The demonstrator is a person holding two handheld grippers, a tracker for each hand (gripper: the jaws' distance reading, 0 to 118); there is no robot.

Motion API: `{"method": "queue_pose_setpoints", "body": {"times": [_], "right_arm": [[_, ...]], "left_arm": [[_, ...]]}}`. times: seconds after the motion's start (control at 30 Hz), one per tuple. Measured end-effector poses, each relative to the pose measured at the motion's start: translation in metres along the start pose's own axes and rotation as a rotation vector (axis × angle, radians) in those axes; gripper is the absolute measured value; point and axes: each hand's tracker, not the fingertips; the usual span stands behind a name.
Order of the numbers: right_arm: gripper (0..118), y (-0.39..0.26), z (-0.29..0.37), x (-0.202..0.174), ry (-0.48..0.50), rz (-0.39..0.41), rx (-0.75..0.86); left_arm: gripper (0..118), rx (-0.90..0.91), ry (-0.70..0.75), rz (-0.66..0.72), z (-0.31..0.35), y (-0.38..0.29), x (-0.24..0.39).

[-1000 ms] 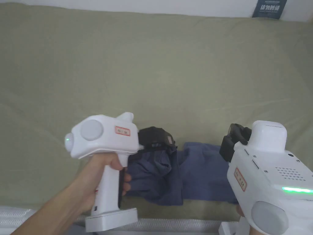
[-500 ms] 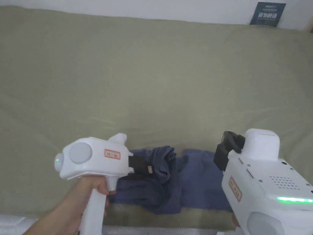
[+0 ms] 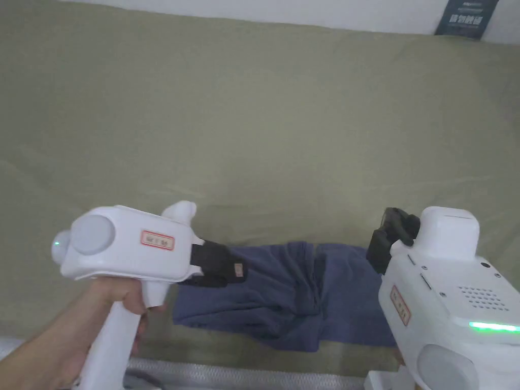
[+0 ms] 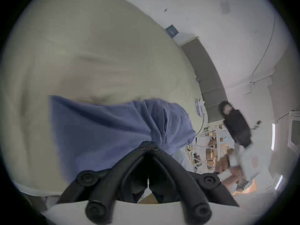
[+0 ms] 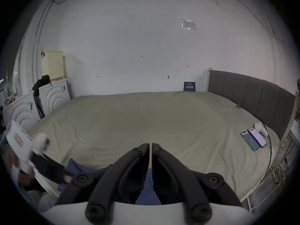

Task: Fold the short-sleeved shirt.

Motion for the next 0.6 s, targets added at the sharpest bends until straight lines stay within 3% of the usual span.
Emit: {"method": "queue_pose_setpoints", "body": {"times": [0.2,0.23,0.27,0.33,0.43,0.6], "right_arm": [[9,-0.004,0.000,-0.002,-0.012,0.000,-0.019],[9,-0.004,0.000,-0.001,-0.013,-0.004,-0.024],[9,-0.004,0.000,-0.002,-0.015,-0.007,-0.026],[9,-0.004,0.001,-0.002,-0.021,0.002,-0.029],[9,-0.002,0.000,-0.003,-0.028,0.014,-0.027],[9,-0.001,0.001,-0.004,-0.047,0.033,-0.001]], "left_arm": [[2,0.045,0.137,0.074,0.043,-0.005,-0.049],[7,0.042,0.113,0.077,0.043,-0.006,-0.058],[39,0.029,0.087,0.097,0.041,-0.005,-0.064],[116,0.022,0.037,0.101,0.033,-0.004,-0.074],[116,-0.010,-0.115,0.194,0.011,0.001,-0.087],[115,0.014,-0.183,0.205,-0.020,0.009,-0.083]]}}
